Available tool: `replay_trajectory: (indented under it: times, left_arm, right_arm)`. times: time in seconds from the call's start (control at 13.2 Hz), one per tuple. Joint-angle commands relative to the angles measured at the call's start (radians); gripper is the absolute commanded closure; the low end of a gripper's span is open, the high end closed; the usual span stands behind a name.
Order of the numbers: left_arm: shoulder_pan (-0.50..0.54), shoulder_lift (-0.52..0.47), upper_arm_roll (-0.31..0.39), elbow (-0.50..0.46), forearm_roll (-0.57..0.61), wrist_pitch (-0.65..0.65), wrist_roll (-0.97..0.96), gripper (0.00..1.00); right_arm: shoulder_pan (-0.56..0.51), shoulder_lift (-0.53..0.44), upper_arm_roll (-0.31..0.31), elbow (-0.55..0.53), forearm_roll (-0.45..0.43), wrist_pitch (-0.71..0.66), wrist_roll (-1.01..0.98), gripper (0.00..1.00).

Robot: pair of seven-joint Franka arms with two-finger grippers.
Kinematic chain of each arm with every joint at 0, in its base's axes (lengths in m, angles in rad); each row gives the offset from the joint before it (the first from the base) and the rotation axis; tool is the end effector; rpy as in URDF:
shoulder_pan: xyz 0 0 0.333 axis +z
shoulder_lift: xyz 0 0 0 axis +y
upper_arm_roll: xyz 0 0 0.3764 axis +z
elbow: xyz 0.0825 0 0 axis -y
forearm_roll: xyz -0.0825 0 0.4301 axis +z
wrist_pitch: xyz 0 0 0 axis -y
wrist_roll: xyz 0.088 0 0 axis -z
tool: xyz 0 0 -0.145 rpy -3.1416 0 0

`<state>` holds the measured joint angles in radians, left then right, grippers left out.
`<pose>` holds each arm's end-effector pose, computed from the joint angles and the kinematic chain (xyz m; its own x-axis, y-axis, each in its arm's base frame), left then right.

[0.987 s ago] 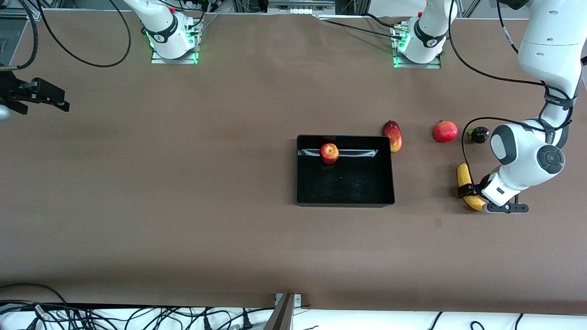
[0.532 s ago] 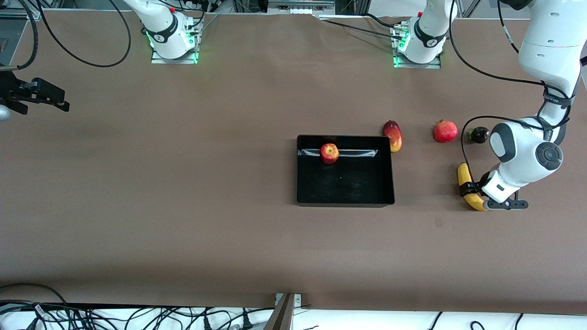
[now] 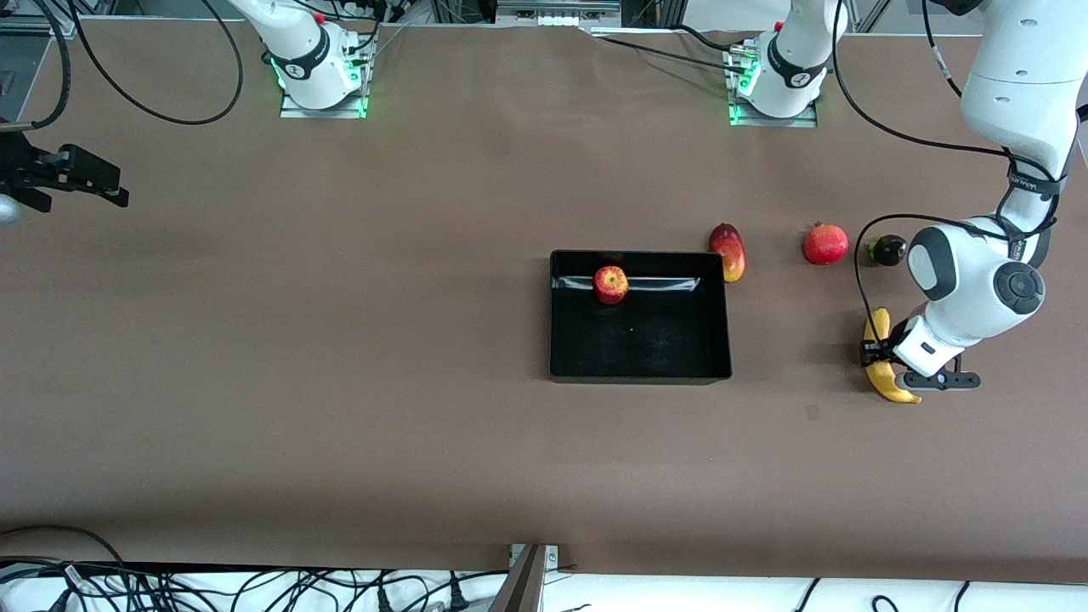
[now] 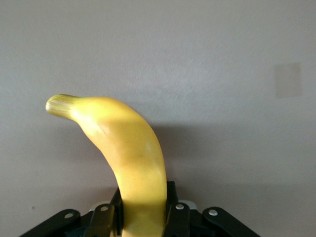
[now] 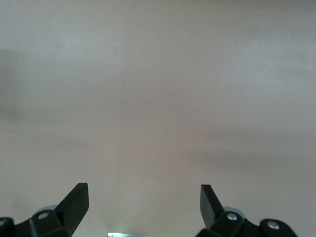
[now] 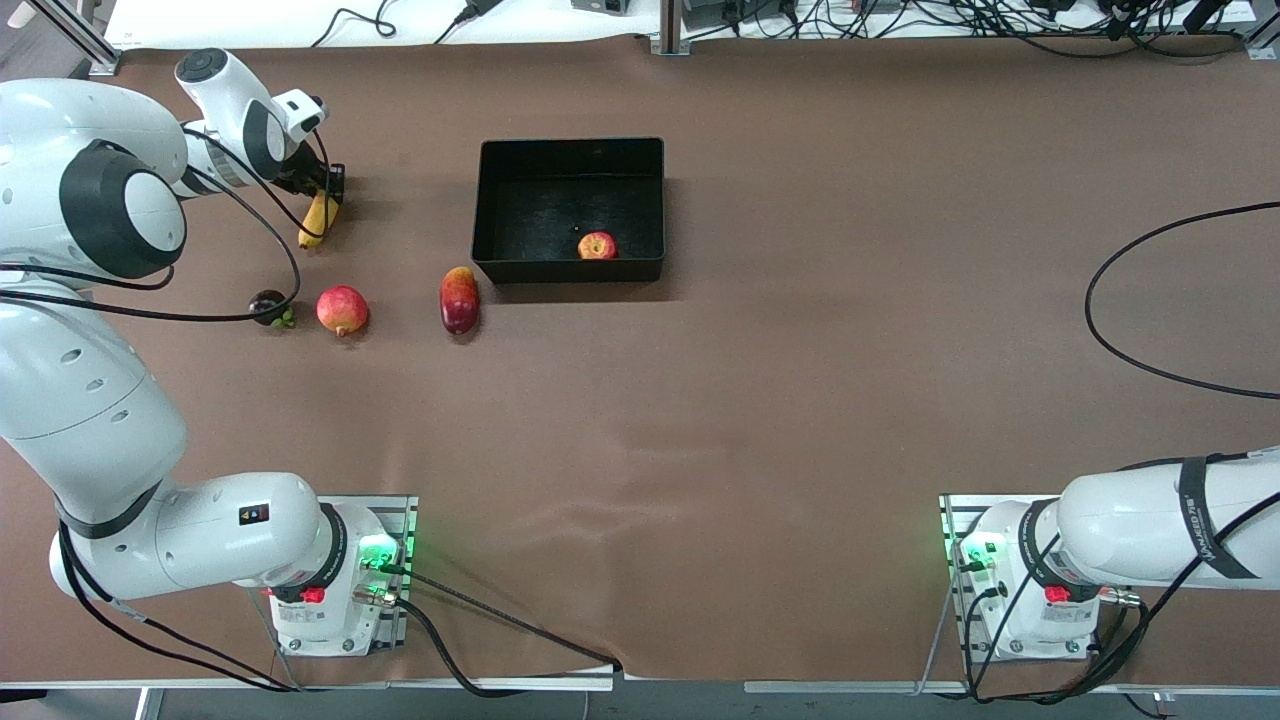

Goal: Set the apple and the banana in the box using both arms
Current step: 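Grasp the banana with the left gripper and lift it, then carry the banana with the left gripper over the black box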

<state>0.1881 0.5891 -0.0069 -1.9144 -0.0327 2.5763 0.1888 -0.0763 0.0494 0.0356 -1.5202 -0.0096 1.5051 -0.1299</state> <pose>0.6871 0.1259 0.1656 0.9969 0.0210 0.0755 0.0203 -0.9998 0.0093 0.6089 -0.0268 0.6375 0.9940 0.0886 -0.0649 0.0888 -0.9961 -0.0006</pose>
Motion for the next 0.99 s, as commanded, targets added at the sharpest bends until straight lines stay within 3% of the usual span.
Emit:
replay_trajectory:
  times: [0.0,0.23,0.46,0.91]
  left_arm:
    - [-0.036,-0.119,-0.008,-0.017,-0.006,-0.128,-0.014,1.00]
    - [-0.143,-0.195,-0.010,-0.009,-0.010,-0.235,-0.185,1.00]
    - [-0.257,-0.233,-0.028,0.005,-0.010,-0.248,-0.444,1.00]
    - [-0.495,-0.229,-0.061,0.006,-0.001,-0.248,-0.874,1.00]
  right_arm:
    - [-0.002,0.009,0.006,0.023,-0.010,-0.009,0.003,0.00]
    - [-0.002,0.009,0.006,0.023,-0.010,-0.009,0.003,0.00]
    - [-0.002,0.009,0.006,0.023,-0.010,-0.009,0.003,0.00]
    - [-0.002,0.009,0.006,0.023,-0.010,-0.009,0.003,0.00]
